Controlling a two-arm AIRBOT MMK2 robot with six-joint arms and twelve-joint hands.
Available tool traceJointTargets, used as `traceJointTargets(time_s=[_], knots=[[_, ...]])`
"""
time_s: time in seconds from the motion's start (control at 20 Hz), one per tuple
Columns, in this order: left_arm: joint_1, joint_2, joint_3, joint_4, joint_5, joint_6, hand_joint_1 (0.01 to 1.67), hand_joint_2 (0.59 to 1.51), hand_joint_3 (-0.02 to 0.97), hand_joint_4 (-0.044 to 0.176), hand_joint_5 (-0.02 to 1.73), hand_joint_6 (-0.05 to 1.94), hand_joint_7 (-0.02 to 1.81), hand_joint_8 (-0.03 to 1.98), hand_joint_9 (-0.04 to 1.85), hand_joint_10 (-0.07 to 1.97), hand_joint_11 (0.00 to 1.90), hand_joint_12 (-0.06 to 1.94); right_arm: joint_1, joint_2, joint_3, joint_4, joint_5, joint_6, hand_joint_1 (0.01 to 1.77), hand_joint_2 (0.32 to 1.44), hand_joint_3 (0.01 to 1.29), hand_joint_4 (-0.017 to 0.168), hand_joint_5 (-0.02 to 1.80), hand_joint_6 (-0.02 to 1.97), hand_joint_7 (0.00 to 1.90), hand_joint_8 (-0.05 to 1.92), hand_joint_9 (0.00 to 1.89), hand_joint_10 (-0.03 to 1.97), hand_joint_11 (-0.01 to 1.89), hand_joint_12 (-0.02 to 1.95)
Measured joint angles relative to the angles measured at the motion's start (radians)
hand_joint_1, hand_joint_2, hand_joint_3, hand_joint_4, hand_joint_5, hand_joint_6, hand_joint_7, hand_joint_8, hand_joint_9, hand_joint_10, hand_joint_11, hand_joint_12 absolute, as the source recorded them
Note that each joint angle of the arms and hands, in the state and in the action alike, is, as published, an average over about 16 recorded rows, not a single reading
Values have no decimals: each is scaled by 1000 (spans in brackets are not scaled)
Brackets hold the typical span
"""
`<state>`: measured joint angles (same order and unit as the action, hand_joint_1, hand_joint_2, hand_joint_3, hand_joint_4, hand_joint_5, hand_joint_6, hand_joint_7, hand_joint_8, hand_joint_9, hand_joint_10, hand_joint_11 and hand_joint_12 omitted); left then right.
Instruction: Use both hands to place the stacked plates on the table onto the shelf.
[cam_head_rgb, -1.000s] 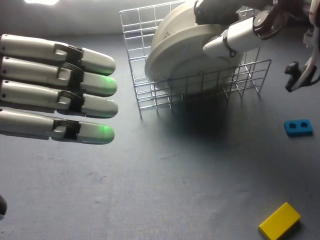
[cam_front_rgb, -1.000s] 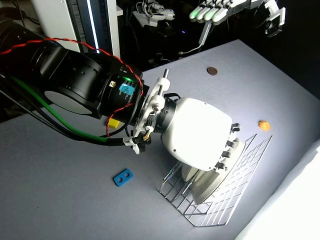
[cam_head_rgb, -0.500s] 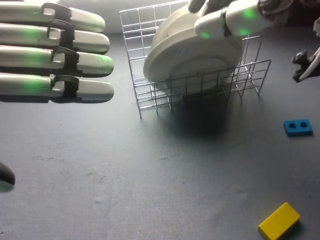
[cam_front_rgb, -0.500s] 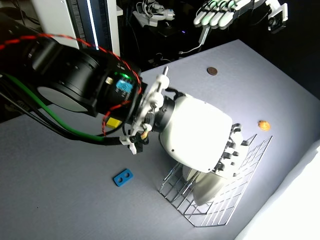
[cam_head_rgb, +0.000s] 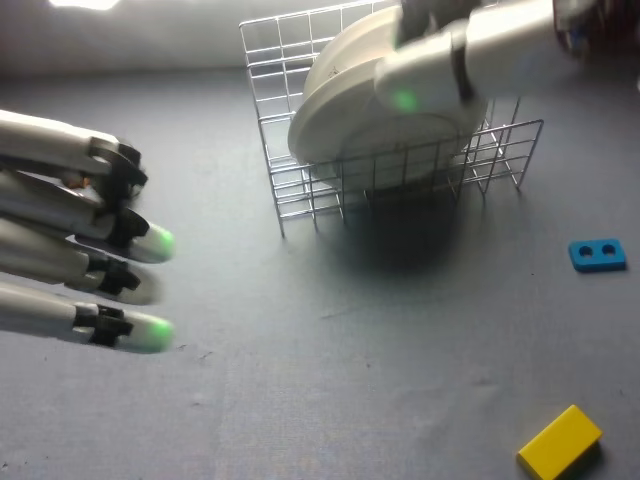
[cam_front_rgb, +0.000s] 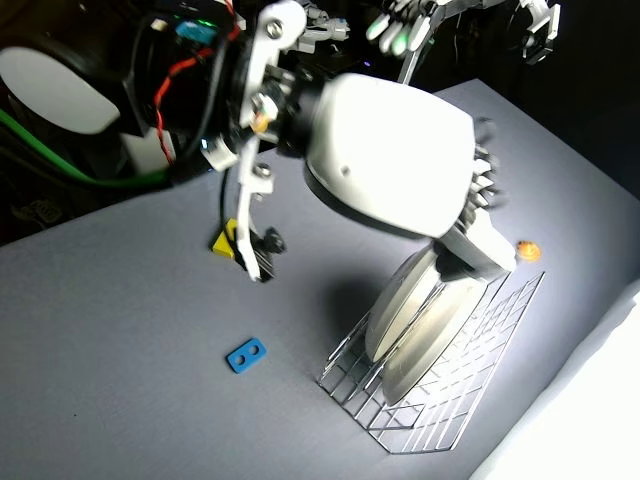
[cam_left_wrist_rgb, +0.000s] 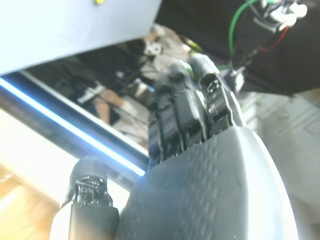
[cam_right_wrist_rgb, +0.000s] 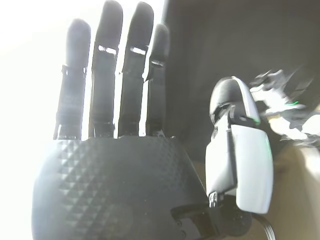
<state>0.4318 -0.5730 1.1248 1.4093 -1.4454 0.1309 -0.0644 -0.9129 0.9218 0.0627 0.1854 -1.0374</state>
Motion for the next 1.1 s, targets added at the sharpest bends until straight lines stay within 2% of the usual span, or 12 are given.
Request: traceJointTargets(time_s=[0.15, 0.35, 0.45, 0.55, 0.65, 0.75, 0.9, 0.95, 1.1], knots=[[4, 1, -5, 18, -10, 8, 151, 1277, -3, 56, 906, 1040, 1039, 1077, 972, 1103, 748, 1498, -28, 63, -85, -70, 19, -20, 304, 1139, 11, 5, 1134, 1080, 1243, 1156, 1164, 1415, 1084, 1757], [10, 3, -14, 29, -12, 19, 301, 1312, -7, 98, 1245, 1521, 1377, 1548, 1328, 1580, 1173, 1823, -80, 142, -186, -139, 49, -15, 379, 1177, 11, 48, 1338, 1455, 1410, 1524, 1383, 1700, 1405, 1855], [13, 4, -18, 32, -13, 23, 376, 1326, -8, 120, 1388, 1748, 1504, 1767, 1470, 1796, 1375, 1899, -107, 177, -225, -158, 65, -7, 422, 1203, 11, 68, 1409, 1670, 1468, 1731, 1472, 1846, 1548, 1897], [15, 4, -20, 35, -14, 26, 450, 1338, -10, 141, 1509, 1892, 1605, 1892, 1599, 1919, 1543, 1917, -134, 209, -259, -174, 79, 8, 473, 1231, 11, 89, 1463, 1851, 1513, 1879, 1545, 1918, 1654, 1912], [17, 4, -21, 38, -14, 29, 525, 1350, -12, 161, 1590, 1921, 1666, 1902, 1688, 1929, 1660, 1918, -160, 238, -284, -195, 92, 32, 530, 1259, 11, 109, 1494, 1913, 1542, 1903, 1586, 1921, 1703, 1908], [17, 4, -21, 40, -15, 29, 597, 1359, -13, 174, 1601, 1931, 1666, 1908, 1706, 1938, 1701, 1920, -185, 263, -304, -226, 105, 63, 582, 1286, 11, 128, 1503, 1925, 1559, 1911, 1602, 1925, 1719, 1908], [18, 4, -22, 43, -16, 29, 622, 1359, -15, 175, 1586, 1931, 1640, 1902, 1683, 1939, 1683, 1920, -203, 283, -321, -246, 116, 91, 616, 1296, 11, 157, 1503, 1933, 1565, 1910, 1611, 1925, 1722, 1908], [18, 4, -22, 43, -16, 29, 622, 1359, -15, 175, 1582, 1931, 1632, 1901, 1676, 1939, 1675, 1920, -207, 287, -324, -250, 117, 100, 618, 1296, 11, 164, 1501, 1933, 1563, 1910, 1609, 1925, 1720, 1908], [18, 4, -23, 47, -18, 29, 622, 1359, -15, 175, 1576, 1932, 1619, 1901, 1663, 1939, 1660, 1920, -223, 301, -331, -269, 120, 125, 618, 1296, 12, 162, 1500, 1933, 1550, 1910, 1598, 1925, 1710, 1908]])
